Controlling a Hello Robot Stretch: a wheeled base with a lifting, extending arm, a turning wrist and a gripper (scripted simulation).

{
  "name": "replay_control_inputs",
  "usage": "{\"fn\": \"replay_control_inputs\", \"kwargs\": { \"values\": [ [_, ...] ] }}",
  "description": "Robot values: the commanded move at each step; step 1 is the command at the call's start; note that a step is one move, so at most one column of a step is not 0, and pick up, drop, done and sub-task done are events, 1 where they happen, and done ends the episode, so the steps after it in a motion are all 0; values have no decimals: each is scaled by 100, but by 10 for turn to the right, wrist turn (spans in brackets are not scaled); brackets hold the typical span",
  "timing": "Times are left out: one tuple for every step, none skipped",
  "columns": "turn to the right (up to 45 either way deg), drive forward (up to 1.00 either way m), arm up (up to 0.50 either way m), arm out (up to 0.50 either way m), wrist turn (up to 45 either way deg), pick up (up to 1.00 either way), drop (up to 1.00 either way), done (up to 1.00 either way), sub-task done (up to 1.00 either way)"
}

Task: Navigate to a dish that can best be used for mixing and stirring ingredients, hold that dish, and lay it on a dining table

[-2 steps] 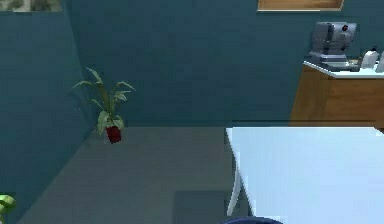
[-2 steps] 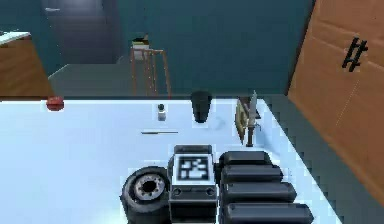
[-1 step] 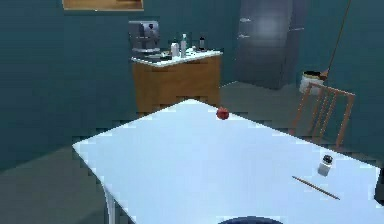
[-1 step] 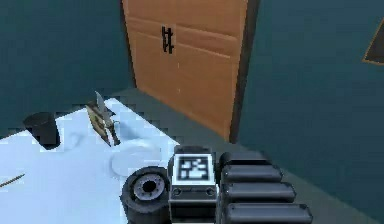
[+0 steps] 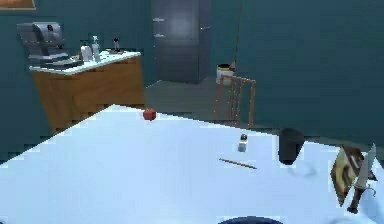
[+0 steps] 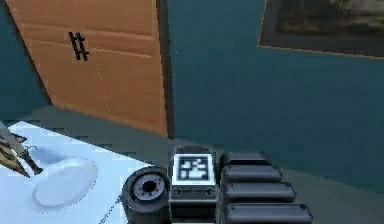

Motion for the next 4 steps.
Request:
{"fn": "replay_control_inputs", "kwargs": {
  "values": [
    [-450,0,0,0,0,0,0,0,0],
    [-180,0,0,0,0,0,0,0,0],
    [0,0,0,46,0,0,0,0,0],
    [0,0,0,0,390,0,0,0,0]
  ]
}}
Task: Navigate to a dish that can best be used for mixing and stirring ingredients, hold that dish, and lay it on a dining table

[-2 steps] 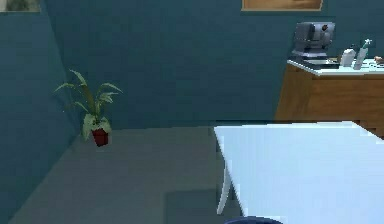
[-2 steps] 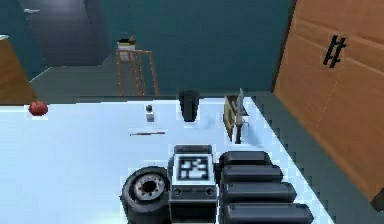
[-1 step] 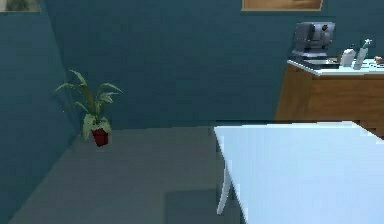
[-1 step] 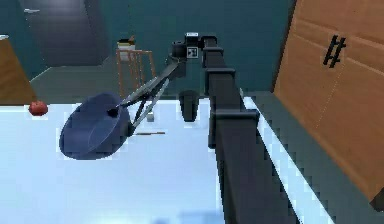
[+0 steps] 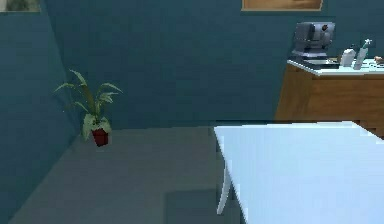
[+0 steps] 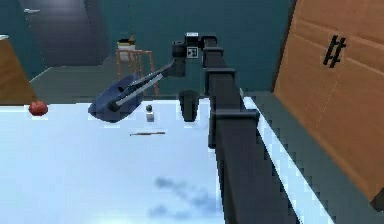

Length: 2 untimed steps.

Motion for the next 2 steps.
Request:
{"fn": "replay_control_inputs", "kwargs": {
  "values": [
    [0,0,-32,0,0,0,0,0,0],
    [0,0,0,0,0,0,100,0,0]
  ]
}}
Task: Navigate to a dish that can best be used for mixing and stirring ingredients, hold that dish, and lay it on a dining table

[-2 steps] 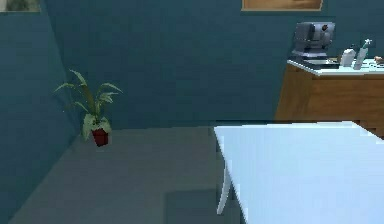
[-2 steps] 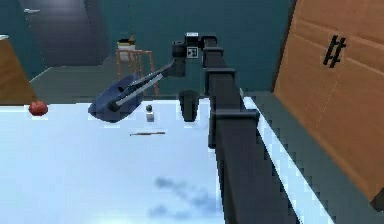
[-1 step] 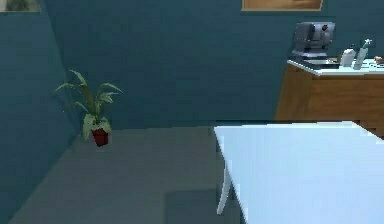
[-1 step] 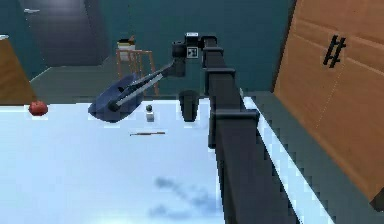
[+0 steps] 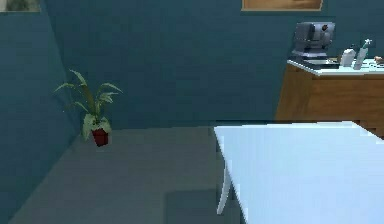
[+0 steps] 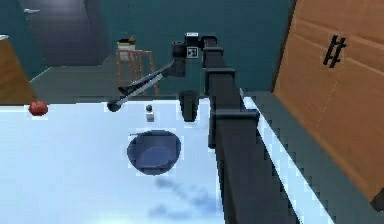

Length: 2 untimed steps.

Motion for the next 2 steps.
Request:
{"fn": "replay_control_inputs", "kwargs": {
  "values": [
    [0,0,0,-10,0,0,0,0,0],
    [0,0,0,0,0,0,0,100,0]
  ]
}}
